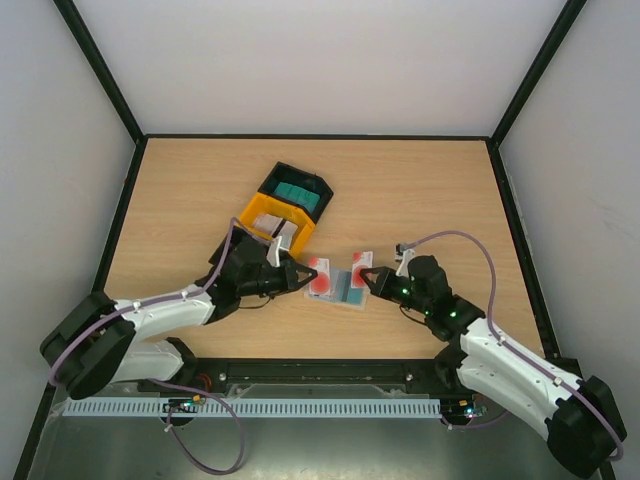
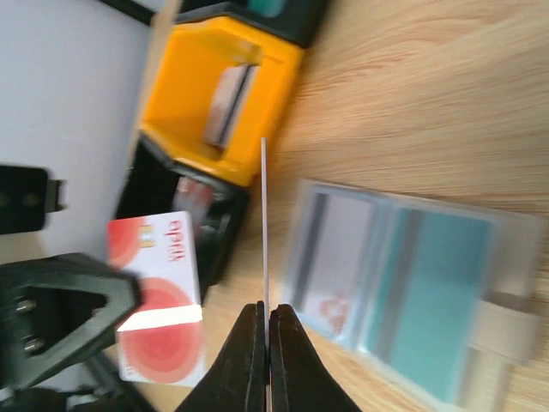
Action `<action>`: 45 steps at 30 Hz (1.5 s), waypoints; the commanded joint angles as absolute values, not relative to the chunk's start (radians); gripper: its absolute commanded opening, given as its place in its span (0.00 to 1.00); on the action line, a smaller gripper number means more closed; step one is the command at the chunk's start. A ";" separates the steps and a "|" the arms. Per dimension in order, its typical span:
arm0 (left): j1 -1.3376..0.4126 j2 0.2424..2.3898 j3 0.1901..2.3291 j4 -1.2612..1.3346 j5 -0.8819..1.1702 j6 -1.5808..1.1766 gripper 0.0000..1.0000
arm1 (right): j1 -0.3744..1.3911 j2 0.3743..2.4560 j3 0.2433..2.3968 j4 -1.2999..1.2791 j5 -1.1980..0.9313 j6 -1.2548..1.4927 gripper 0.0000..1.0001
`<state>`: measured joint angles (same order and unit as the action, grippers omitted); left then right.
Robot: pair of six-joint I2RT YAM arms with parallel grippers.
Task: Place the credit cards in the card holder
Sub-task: Insert the credit card into the card holder.
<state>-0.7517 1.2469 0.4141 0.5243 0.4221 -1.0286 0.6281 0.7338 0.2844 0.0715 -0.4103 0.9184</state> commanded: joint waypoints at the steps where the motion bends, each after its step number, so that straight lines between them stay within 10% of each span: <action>1: -0.758 1.307 0.493 0.381 0.387 -0.878 0.03 | 0.629 0.750 0.356 -0.169 -0.237 0.851 0.02; 26: -0.774 1.812 0.742 0.337 0.407 -0.772 0.02 | 0.629 1.029 0.253 -0.081 -0.239 0.797 0.02; 45: -0.765 1.735 0.667 0.322 0.416 -0.947 0.02 | 0.628 1.125 0.372 -0.229 -0.134 0.824 0.02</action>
<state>-0.7624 1.7889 0.7273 0.4065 0.4442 -0.8967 0.6285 1.0985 0.3454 -0.0723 -0.2245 0.8013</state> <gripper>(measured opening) 0.029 0.020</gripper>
